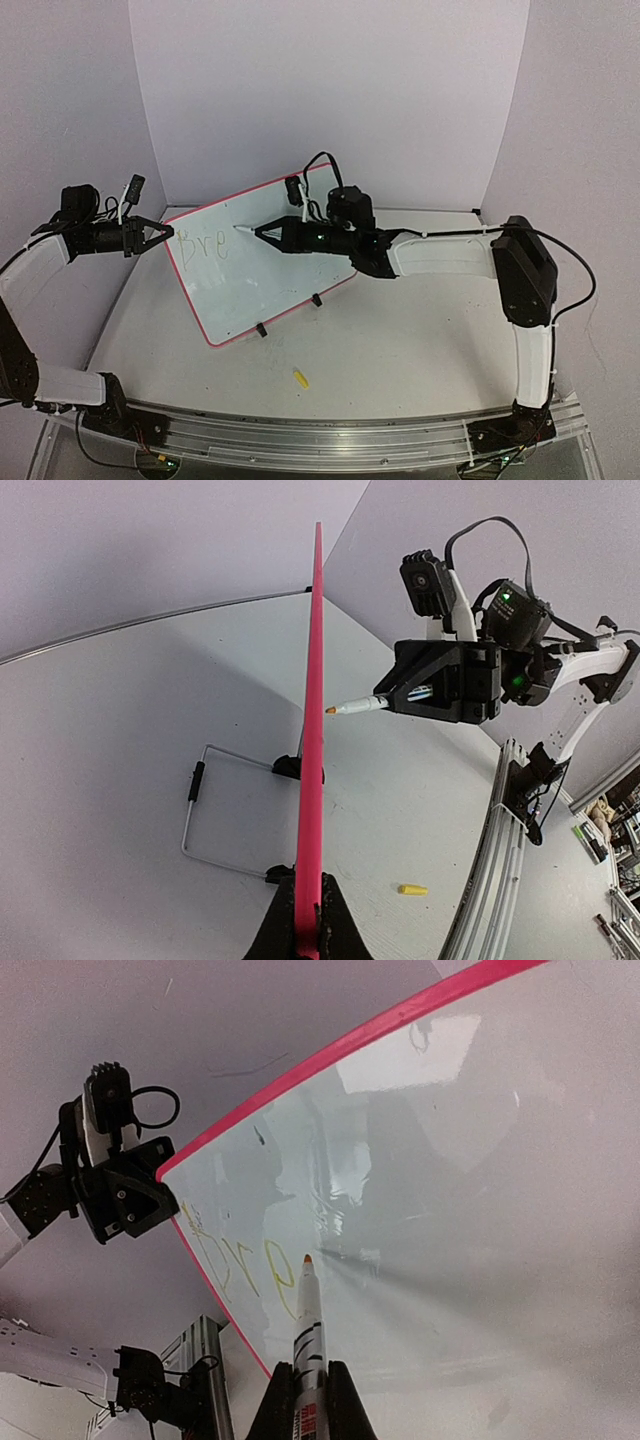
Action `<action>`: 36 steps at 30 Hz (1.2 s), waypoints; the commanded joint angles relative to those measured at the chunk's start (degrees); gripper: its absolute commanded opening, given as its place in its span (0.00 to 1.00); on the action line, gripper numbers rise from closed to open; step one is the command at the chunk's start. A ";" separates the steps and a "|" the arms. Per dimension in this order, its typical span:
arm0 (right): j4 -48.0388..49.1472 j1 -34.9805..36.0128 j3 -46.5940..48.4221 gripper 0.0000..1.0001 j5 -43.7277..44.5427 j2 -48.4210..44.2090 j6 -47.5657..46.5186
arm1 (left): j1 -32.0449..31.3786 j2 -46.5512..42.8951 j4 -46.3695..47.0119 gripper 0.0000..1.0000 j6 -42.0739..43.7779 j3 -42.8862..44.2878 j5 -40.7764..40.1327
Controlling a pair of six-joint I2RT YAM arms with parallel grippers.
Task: Write a sentence on the whiteboard
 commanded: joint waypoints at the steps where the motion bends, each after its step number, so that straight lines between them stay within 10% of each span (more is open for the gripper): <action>1: 2.46 -0.29 4.15 0.00 -1.12 2.08 1.00 | -1.61 0.62 -4.53 0.00 0.93 0.58 -0.40; 36: -4.47 -0.30 0.94 0.00 -1.14 0.84 -2.75 | -1.85 0.79 -4.67 0.00 0.99 0.71 -0.40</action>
